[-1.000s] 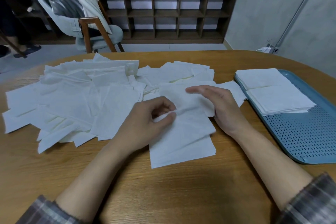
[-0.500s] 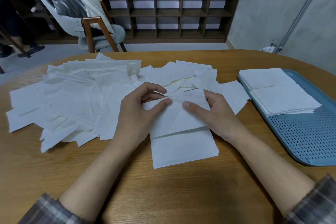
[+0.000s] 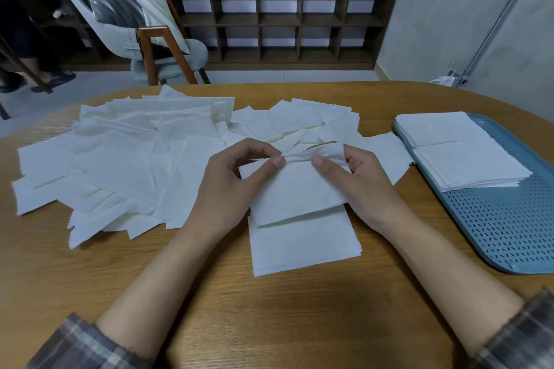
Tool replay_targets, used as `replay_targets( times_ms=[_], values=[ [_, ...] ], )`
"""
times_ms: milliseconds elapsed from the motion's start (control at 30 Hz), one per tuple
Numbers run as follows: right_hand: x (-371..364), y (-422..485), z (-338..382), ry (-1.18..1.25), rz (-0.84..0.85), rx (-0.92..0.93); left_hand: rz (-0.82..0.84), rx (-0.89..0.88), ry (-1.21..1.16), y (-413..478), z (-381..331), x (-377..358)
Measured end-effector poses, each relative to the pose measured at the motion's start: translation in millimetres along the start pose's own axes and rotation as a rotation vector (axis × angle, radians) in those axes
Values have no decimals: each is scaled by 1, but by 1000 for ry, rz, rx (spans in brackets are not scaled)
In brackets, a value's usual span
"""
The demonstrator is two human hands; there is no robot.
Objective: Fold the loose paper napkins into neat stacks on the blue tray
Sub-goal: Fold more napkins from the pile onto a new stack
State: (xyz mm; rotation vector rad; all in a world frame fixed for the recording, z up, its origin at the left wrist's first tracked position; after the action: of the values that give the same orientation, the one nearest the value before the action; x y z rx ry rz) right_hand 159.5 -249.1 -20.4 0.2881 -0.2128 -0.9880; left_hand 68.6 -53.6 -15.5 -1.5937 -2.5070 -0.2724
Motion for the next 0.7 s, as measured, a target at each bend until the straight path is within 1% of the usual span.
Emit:
replay_targets(
  times_ms=[133, 333, 400, 467, 533, 600, 633, 700],
  values=[
    [0, 0, -3, 23, -18, -41, 1, 6, -28, -1, 0, -2],
    [0, 1, -4, -15, -37, -36, -33, 47, -84, 0, 3, -3],
    [-1, 2, -3, -27, -18, -11, -60, 55, -80, 0, 3, -3],
    [-1, 3, -1, -27, 33, 51, -88, 56, -51, 0, 4, -2],
    [0, 3, 1, -60, 104, 102, -94, 37, -28, 0, 6, -2],
    [0, 2, 0, -148, 178, 123, -103, -13, 17, -2, 7, -3],
    [0, 2, -2, -186, 191, 117, -118, -49, 57, -2, 7, -3],
    [4, 3, -5, -216, 125, 88, -134, -112, 160, -3, 8, -5]
  ],
)
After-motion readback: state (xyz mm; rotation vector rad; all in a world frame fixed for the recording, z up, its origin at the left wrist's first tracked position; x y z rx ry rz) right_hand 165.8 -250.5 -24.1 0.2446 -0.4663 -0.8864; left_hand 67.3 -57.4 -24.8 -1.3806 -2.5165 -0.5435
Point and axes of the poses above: each hand's wrist, its own y-axis towards the middle knuckle, its own x-axis out of the back of the hand, z = x × y, the point moved 2 cm from there along y, towards the middle knuckle, and after that the axes turned 12 degrees about x, right-handed, at the moved point
